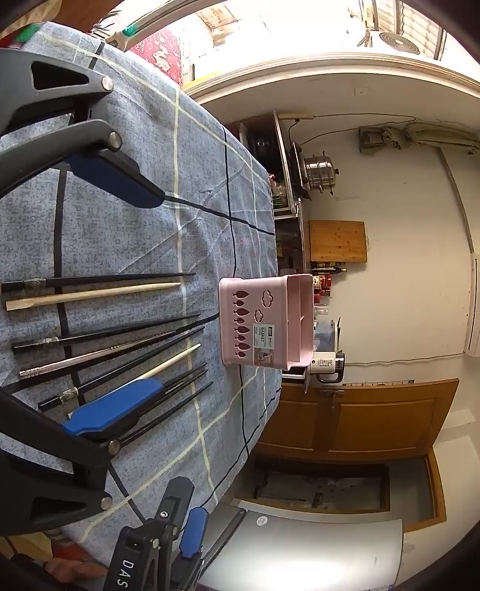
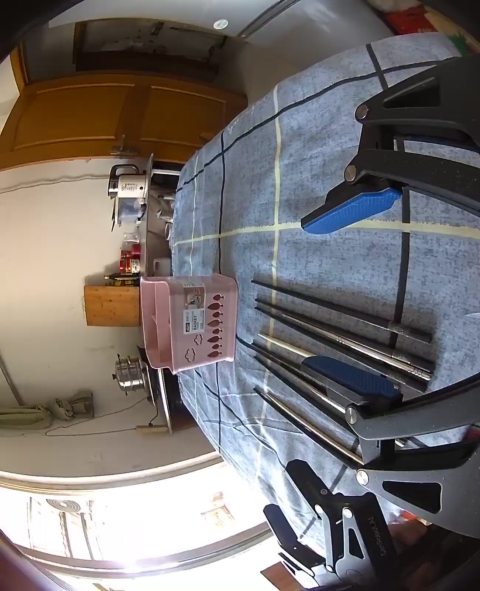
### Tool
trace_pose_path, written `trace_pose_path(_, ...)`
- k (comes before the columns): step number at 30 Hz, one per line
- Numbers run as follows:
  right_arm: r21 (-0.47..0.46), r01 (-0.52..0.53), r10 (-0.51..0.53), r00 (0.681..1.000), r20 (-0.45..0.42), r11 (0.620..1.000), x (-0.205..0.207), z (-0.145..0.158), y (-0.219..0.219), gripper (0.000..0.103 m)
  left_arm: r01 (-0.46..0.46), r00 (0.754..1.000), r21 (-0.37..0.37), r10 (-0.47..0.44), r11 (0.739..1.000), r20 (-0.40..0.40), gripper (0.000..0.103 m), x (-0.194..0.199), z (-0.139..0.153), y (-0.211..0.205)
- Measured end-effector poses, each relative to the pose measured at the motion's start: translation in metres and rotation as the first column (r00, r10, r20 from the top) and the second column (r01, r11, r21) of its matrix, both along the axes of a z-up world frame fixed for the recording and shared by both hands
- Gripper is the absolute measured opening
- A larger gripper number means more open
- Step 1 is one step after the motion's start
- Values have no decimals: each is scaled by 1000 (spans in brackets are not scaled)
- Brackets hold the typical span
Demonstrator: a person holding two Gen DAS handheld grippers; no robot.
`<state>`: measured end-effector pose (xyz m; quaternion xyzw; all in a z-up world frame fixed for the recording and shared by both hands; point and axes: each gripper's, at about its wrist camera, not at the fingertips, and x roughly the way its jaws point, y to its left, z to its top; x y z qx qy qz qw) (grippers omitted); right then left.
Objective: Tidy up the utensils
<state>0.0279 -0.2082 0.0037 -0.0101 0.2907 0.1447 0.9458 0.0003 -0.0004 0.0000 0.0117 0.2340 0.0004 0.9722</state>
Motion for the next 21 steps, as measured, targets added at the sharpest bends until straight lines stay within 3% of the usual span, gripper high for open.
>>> trace_pose_path(21,1,-1,1,1000,12,1000,-11,6,1,69,3,1000,-32,-3,999,-7,95,-9,8,-2)
